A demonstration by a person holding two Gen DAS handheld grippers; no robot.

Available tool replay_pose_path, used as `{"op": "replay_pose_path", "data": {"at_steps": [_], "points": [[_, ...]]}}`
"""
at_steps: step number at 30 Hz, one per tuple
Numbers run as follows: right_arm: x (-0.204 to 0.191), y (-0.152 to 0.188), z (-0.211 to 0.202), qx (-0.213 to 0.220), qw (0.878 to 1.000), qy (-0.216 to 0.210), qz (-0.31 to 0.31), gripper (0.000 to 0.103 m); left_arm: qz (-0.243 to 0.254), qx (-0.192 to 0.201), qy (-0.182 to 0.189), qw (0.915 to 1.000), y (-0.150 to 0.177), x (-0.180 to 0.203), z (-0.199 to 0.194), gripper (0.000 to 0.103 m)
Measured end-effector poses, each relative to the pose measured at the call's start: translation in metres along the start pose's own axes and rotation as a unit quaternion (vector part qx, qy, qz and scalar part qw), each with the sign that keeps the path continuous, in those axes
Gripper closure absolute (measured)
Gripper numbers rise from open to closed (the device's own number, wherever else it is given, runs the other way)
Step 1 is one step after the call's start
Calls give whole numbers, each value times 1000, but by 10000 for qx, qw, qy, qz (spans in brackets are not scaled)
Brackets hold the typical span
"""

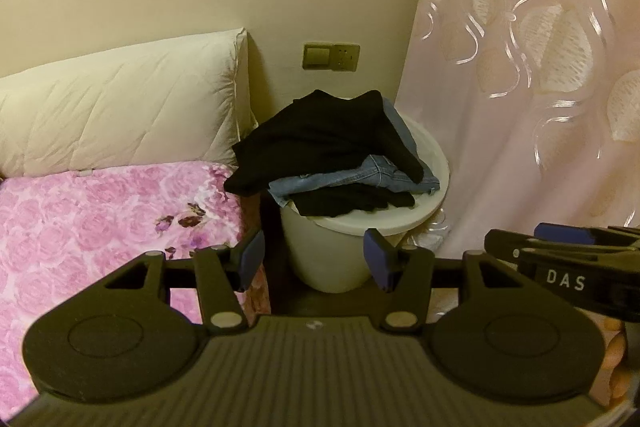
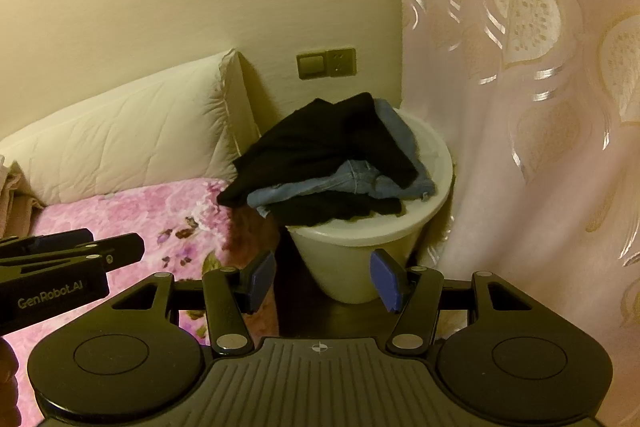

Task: Fold clothes
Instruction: 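Move both grippers toward the black clothes piled on the white bucket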

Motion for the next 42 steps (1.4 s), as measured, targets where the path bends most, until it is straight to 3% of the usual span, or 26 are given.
{"op": "replay_pose_path", "data": {"at_steps": [22,42], "points": [[-13,-13,13,16,10000,2,-22,46,-127,43,-94,9999,-5,-27,19,52],[-32,-36,25,301,9995,-111,42,46,-142,-32,-148,9998,-33,-50,24,52]]}}
Point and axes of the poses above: each gripper's, at about its wrist camera, not at the fingertips, and z roughly the way its jaws point, x to its right, y to its underside, the point moved 7 cm from there along z, roughly the way its jaws point, and after that the axes turned 13 degrees about -x, right-handed, at the moved point
